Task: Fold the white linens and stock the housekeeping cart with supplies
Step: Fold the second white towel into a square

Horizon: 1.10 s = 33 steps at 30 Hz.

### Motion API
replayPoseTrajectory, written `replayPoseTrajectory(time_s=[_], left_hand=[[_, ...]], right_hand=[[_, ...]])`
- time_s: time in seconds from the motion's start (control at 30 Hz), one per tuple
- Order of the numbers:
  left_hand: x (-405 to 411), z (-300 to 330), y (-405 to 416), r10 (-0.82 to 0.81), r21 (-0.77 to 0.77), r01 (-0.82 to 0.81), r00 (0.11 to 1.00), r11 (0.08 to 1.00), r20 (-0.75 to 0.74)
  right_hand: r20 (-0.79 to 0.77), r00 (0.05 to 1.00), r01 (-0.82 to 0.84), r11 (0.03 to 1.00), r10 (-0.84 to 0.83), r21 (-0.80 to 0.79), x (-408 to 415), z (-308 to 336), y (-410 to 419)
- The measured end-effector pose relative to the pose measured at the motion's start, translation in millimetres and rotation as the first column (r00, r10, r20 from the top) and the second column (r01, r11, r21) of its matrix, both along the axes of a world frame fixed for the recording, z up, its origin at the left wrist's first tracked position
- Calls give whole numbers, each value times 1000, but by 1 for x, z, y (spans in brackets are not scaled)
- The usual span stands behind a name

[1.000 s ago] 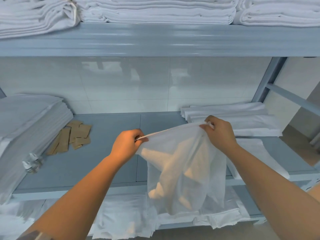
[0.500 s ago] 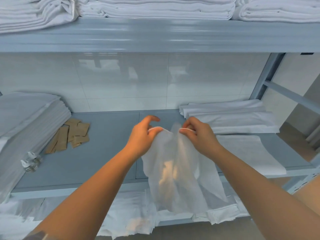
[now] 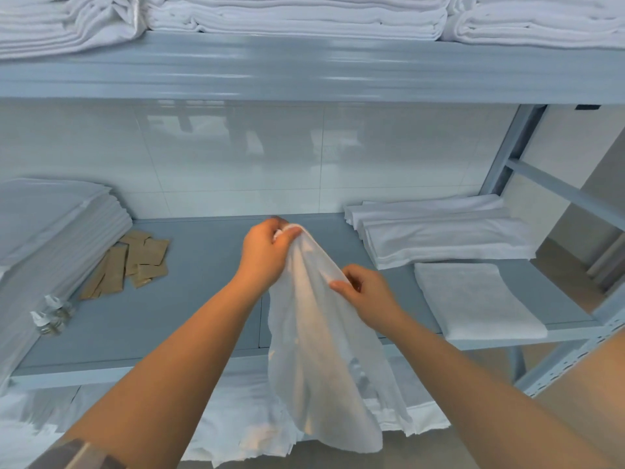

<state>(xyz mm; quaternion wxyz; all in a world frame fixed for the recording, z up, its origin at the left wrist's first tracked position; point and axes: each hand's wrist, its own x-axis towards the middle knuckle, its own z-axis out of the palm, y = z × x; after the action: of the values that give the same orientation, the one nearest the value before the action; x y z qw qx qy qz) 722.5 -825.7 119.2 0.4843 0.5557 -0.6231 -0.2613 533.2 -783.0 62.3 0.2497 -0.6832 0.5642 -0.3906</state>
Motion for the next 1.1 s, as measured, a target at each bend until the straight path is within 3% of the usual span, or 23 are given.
replayPoseTrajectory(time_s=[0.13,0.23,0.37,0.47,0.53,0.63,0.77,0.97,1.1], left_hand=[[22,6,-13,109,21,-107,991,994,-84],[29,-1,-10,79,40,-76,995,996,-68],[23,-10,-1,-140,72,138,990,988,21],[15,-15,7,-378,132,360,912,924,161],[9,-21,11,-456,196,416,853,888,255],[7,-28,10,-406,206,355,850,912,334],[18,-19,7,-331,133,307,914,942,235],[36,-2,-11,-24,34,24,1000,999,17],[53,-4,-21,89,27,-87,989,996,-116]], right_hand=[[-3,995,101,988,-101,116,-14,-32,3],[84,984,152,985,-158,77,-11,-29,-1],[44,997,70,997,-69,-29,9,-7,-10],[-3,1000,16,996,-17,-85,22,10,-17],[3,1000,4,996,-3,-84,29,20,-20],[92,995,-28,996,36,-89,38,30,-19],[216,974,-54,997,66,-58,33,32,-17],[-16,999,37,995,-36,93,2,1,-14],[1,997,79,985,-80,152,-15,-9,-9]])
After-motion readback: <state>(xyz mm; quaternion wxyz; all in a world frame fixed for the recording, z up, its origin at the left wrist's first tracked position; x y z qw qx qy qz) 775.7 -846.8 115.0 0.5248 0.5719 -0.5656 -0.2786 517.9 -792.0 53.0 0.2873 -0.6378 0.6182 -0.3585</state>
